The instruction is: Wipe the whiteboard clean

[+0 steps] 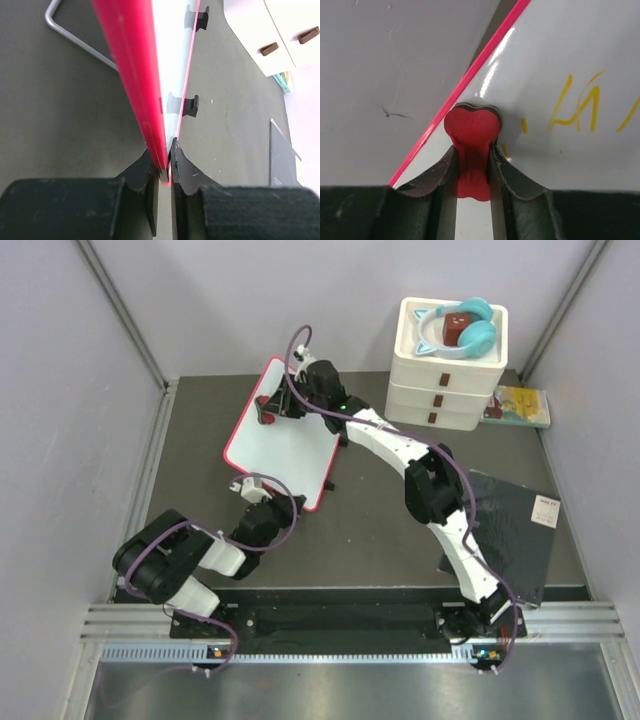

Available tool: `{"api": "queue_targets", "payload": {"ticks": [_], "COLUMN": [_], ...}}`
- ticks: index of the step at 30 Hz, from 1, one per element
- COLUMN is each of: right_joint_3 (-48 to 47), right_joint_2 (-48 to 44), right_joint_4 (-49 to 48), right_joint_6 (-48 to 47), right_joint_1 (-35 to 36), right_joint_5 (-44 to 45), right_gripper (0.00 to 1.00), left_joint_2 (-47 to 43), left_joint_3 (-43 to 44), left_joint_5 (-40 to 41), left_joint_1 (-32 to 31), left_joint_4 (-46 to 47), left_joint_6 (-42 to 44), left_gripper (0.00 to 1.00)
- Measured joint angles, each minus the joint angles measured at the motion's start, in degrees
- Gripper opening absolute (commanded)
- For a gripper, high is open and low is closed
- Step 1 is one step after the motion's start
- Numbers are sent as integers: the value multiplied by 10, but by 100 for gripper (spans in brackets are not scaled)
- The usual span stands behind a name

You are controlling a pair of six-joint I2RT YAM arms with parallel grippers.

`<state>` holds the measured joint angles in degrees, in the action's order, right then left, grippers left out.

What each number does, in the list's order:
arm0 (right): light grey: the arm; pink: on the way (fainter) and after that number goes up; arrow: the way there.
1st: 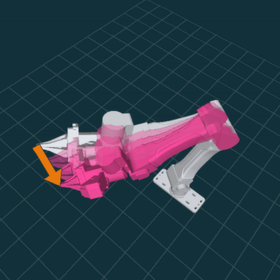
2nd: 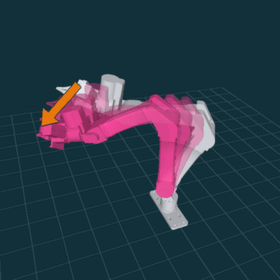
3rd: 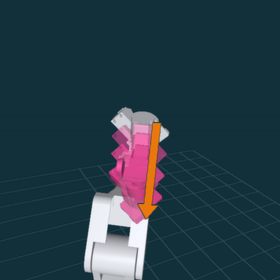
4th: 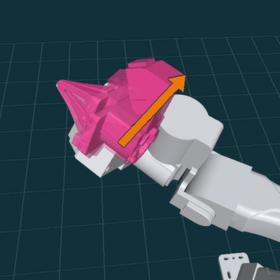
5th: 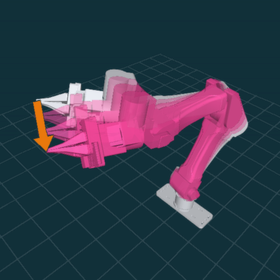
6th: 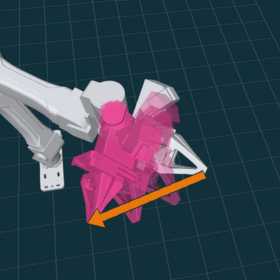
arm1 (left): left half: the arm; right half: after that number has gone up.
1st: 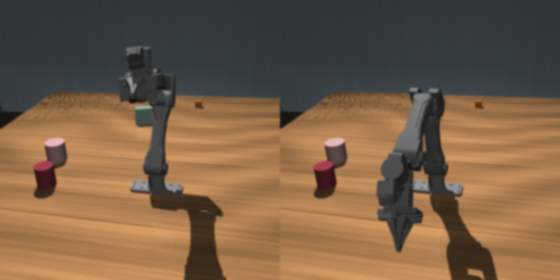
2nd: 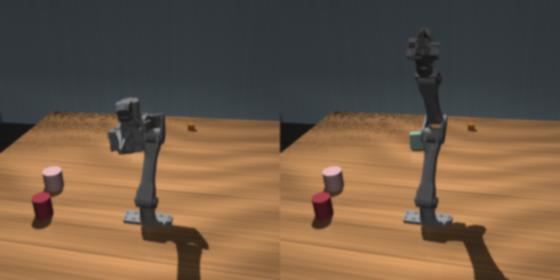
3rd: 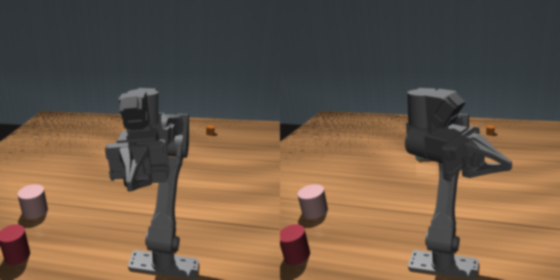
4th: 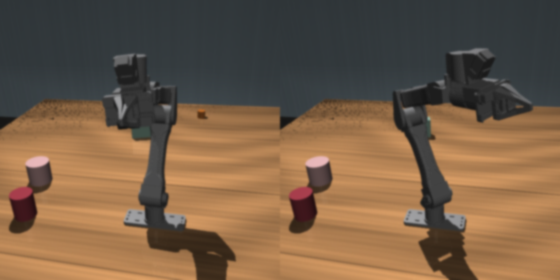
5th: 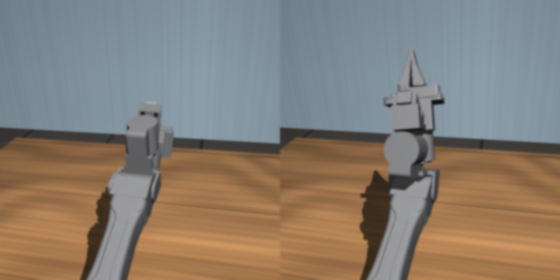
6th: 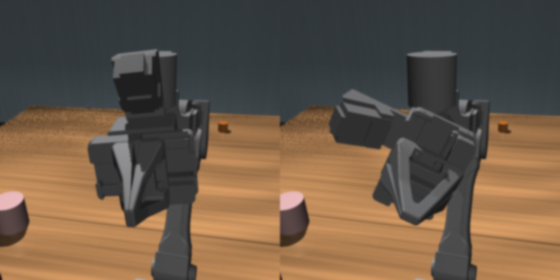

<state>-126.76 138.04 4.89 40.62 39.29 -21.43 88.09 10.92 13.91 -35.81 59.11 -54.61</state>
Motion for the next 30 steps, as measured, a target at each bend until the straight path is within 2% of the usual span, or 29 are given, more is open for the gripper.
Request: {"api": "queue_targets", "payload": {"ticks": [11,20,30], "right_joint_3": [-32,-40,-43], "right_joint_2": [21,77,86], "right_joint_4": [-6,-74,-87], "right_joint_6": [63,168,165], "right_joint_1": [-12,-70,-83], "right_joint_5": [113,105,103], "right_gripper": [0,0,0], "left_joint_2": [-2,-5,-6], "left_joint_3": [2,3,6], "left_joint_5": [6,7,16], "left_joint_1": [-4,-5,-11], "left_joint_4": [-7,-10,-17], "left_joint_6": [4,3,3], "left_gripper": [0,0,0]}}
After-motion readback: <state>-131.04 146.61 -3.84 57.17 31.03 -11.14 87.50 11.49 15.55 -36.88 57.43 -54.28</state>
